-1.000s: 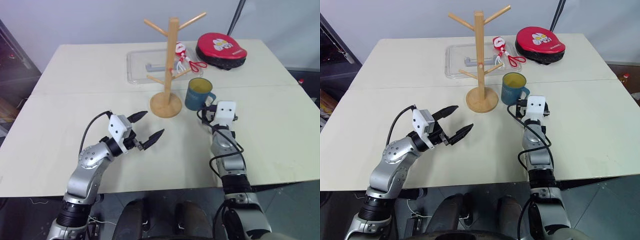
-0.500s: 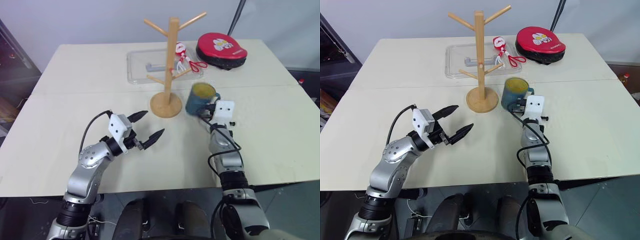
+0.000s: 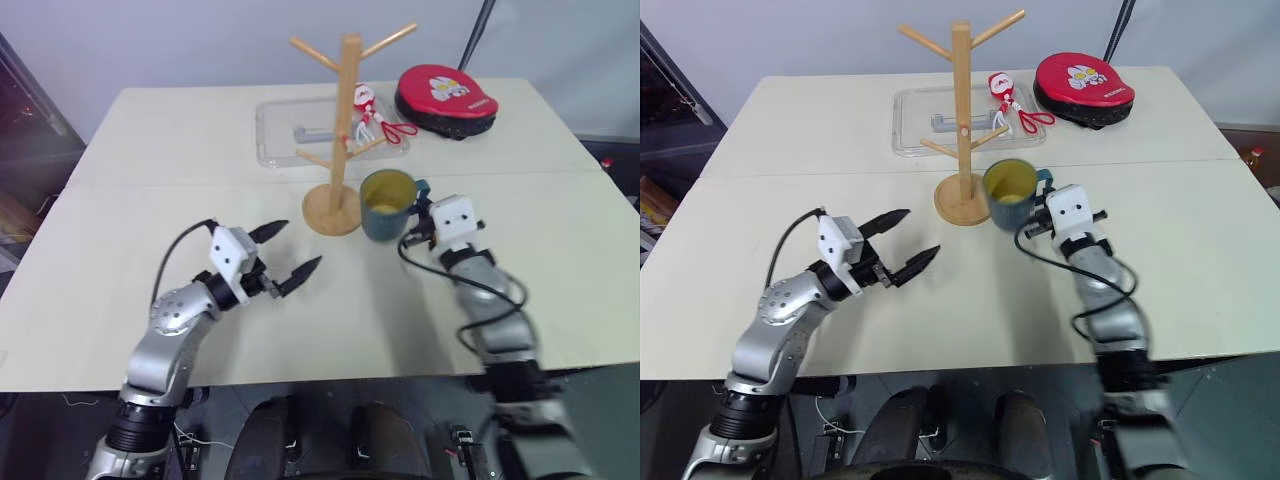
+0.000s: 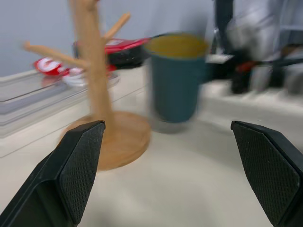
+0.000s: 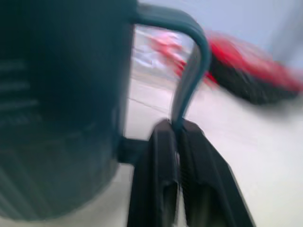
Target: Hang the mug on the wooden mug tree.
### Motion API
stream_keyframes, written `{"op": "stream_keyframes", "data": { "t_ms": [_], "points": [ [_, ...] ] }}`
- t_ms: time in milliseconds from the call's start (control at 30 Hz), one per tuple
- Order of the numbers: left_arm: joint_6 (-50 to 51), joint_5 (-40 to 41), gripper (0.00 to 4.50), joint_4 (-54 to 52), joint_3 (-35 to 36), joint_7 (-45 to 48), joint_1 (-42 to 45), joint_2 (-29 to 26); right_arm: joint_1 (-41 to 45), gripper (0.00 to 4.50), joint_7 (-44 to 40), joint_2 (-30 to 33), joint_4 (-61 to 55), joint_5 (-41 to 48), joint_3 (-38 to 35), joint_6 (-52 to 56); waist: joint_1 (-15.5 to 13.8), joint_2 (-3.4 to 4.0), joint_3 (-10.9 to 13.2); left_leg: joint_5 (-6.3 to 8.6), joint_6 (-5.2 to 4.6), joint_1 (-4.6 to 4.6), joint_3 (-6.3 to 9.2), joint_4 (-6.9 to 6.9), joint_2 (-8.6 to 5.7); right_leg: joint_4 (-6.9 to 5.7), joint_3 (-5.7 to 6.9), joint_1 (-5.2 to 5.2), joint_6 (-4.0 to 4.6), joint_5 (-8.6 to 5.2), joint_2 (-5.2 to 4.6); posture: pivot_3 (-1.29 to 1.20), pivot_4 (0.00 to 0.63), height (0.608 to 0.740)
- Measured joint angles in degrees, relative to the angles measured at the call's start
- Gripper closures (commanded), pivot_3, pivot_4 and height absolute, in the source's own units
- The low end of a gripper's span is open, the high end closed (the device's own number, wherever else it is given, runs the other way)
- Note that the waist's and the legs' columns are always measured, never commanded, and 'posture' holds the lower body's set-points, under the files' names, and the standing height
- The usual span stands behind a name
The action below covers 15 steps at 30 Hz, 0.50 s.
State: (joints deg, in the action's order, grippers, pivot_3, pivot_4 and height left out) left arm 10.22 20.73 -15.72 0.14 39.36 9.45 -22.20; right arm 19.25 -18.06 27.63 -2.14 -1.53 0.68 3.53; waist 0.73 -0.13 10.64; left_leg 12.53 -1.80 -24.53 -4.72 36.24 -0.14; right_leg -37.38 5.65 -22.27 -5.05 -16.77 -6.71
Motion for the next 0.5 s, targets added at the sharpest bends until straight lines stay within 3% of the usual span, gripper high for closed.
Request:
{"op": "stream_keyframes", "data": {
  "t_ms": [100, 267, 500],
  "points": [
    [-0.56, 0.44, 0.00, 1.34, 1.49, 0.59, 0.95, -0.89, 1.74, 4.47, -7.54, 5.71, -5.71, 0.18, 0.92, -0.16, 0.22, -0.05, -0.02, -0.01, 0.03, 0.07, -0.01, 0.00, 0.13, 0.00, -0.02, 0.02, 0.00, 0.00, 0.13, 0.00, 0.150, 0.739],
    [-0.93, 1.20, 0.00, 2.29, 2.07, 1.84, 3.06, -1.96, 9.04, 4.47, -14.04, 6.93, -9.99, 0.49, 3.98, 5.61, -0.13, -0.09, 0.01, -0.03, 0.05, 0.04, -0.02, 0.02, 0.12, 0.01, -0.01, 0.03, 0.03, 0.02, 0.08, 0.00, 0.150, 0.739],
    [-0.65, 2.73, 0.00, 2.65, 5.54, 2.15, 4.51, -3.72, 16.36, 4.47, -16.10, 6.01, -10.38, -2.60, 9.15, 13.92, -0.13, -0.14, 0.04, -0.03, 0.05, 0.00, -0.04, 0.02, 0.07, 0.03, 0.00, 0.00, 0.03, 0.02, -0.02, 0.00, 0.150, 0.739]
  ]
}}
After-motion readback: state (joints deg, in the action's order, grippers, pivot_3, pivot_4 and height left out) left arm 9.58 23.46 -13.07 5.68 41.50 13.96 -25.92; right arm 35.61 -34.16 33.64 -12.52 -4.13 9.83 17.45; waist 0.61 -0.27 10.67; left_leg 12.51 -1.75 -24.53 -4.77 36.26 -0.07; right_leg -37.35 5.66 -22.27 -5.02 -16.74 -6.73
